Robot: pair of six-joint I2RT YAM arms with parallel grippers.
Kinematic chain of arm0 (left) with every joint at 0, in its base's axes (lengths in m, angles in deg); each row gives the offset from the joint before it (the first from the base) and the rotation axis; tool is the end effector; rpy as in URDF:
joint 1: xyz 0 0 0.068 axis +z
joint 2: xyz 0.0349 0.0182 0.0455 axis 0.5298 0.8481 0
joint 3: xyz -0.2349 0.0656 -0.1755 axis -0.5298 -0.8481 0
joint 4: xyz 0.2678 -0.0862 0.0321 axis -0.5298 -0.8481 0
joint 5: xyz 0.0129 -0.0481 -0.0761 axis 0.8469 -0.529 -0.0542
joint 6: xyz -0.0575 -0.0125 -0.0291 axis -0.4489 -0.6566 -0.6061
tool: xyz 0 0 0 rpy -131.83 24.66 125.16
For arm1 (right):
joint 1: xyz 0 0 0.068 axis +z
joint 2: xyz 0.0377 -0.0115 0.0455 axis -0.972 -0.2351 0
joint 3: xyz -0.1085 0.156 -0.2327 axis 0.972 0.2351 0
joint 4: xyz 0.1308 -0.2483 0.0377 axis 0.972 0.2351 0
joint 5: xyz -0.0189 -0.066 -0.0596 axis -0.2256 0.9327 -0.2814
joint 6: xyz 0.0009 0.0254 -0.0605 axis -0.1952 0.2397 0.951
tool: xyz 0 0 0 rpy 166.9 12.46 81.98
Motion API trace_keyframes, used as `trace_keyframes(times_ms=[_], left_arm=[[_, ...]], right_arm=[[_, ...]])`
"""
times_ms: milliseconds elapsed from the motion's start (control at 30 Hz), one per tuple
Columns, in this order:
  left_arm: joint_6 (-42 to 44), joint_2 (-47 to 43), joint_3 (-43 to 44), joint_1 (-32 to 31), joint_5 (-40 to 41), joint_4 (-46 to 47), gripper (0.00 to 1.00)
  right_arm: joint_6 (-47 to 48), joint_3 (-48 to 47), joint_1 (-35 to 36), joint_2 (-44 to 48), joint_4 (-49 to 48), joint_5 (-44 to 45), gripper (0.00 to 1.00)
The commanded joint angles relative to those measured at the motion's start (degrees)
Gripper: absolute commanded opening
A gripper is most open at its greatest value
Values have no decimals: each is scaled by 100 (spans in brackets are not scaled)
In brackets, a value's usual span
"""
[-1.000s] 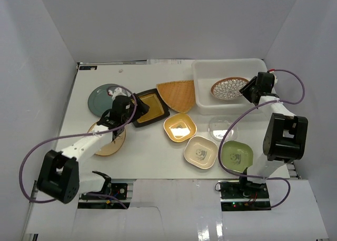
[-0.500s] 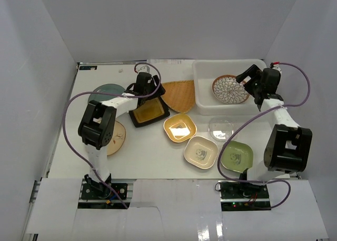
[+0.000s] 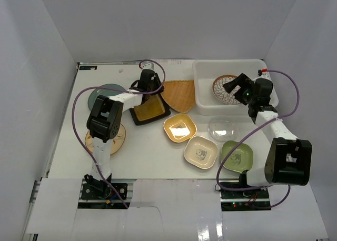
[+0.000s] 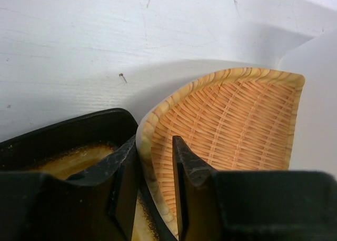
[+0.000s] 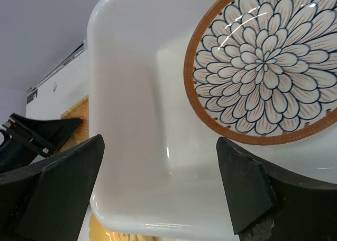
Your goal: Place the plates into the plastic bin on the countertop
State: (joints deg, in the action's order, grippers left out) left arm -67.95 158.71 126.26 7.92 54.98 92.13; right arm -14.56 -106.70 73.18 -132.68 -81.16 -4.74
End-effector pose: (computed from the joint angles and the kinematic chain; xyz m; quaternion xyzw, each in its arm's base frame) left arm 0.4815 -0.2129 0.1735 -0.0737 0.8774 -0.2083 0.4259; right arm 0.3482 -0.0085 0.2767 0.2102 0.7814 0.2473 0.5330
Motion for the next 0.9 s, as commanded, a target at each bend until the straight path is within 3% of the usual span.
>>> trace_keyframes(times_ms=[0,200,400,667,867], left_arm=[[15,-161,63,26,-103,333,39],[-152,-186,-42,78,-173,456,0],[-328,-1205,-780,245,-130,921,0],[-495,-3041,-1624,535,117,1598,0],[-1127,-3816,-2125,1070,-681,1836,0]], right_arm=[[6,109,120,402,-429,-184,93],[59,390,173,911,-438,-201,91],[523,-4,348,1176,-202,-525,93],[1535,-717,1612,869,458,-693,98],[1685,-1051,2124,588,546,-667,96]])
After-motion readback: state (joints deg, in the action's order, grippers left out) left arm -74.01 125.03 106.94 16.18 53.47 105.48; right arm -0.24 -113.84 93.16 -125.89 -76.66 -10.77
